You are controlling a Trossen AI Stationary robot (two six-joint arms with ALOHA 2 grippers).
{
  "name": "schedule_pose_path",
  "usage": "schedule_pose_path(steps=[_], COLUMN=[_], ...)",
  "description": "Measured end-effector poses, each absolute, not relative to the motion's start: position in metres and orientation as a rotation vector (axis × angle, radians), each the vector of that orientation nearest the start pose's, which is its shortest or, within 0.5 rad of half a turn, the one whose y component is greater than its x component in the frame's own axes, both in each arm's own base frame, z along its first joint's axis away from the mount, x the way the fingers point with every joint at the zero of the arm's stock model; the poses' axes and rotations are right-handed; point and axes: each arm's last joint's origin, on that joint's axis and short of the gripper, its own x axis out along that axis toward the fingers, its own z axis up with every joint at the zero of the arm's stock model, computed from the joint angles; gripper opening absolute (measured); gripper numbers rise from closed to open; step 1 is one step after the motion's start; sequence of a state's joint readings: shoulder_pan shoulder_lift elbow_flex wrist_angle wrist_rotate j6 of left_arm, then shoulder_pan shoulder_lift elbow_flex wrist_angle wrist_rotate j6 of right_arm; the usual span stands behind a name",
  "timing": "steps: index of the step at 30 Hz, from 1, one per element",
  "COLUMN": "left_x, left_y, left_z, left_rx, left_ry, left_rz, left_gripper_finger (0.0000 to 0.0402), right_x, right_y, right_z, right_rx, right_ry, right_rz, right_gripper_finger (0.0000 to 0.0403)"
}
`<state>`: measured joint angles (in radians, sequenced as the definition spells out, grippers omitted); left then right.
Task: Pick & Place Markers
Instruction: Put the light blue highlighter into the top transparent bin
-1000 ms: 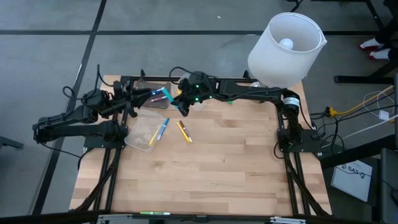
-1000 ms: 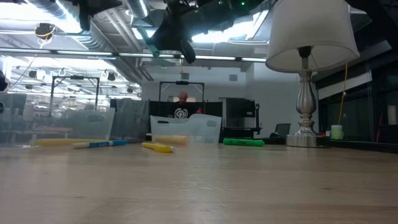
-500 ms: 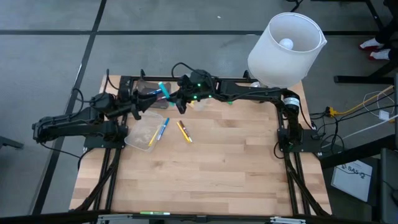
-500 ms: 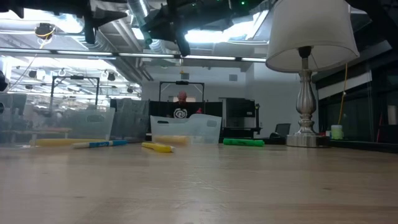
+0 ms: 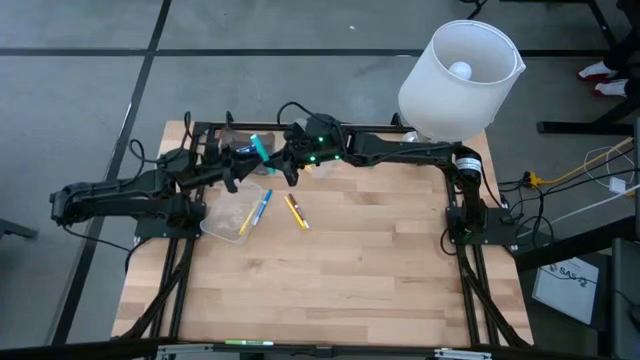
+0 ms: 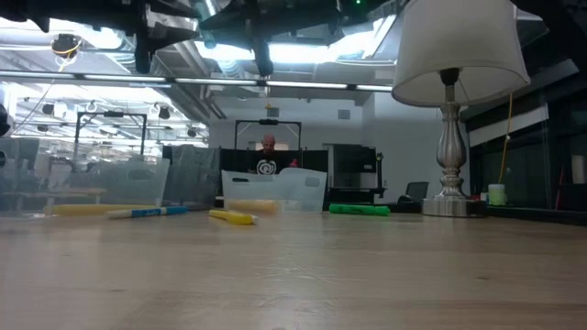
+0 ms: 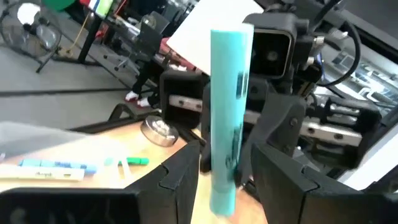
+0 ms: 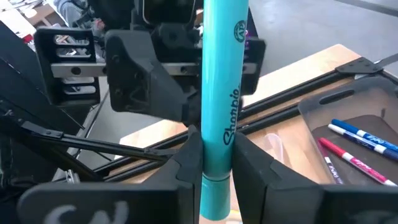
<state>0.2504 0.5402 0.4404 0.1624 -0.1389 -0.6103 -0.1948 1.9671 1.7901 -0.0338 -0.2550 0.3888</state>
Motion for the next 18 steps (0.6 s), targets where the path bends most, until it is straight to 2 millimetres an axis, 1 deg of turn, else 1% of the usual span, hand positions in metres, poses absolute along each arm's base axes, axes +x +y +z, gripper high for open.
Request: schedule_pose_path(steps=[6,18], left_x=[0.138,0.139], left_y=[0.04,0.039], left_z=[0.283,0.283], left_rx=[-0.552,-0.566], left_ry=[-0.201,-0.199], left_rz=[0.352,0.343], left_gripper_finger=[0.0139,0.0139], right_x=[0.461,0.462], right_y=[-0.078,-0.069], right_z=[0.343,0.343], right_rx=[0.433,0.428], right_ry=[0.218,0.223], right_rz=[0.03,0.045], right_gripper_finger=[0.0062,0.0062])
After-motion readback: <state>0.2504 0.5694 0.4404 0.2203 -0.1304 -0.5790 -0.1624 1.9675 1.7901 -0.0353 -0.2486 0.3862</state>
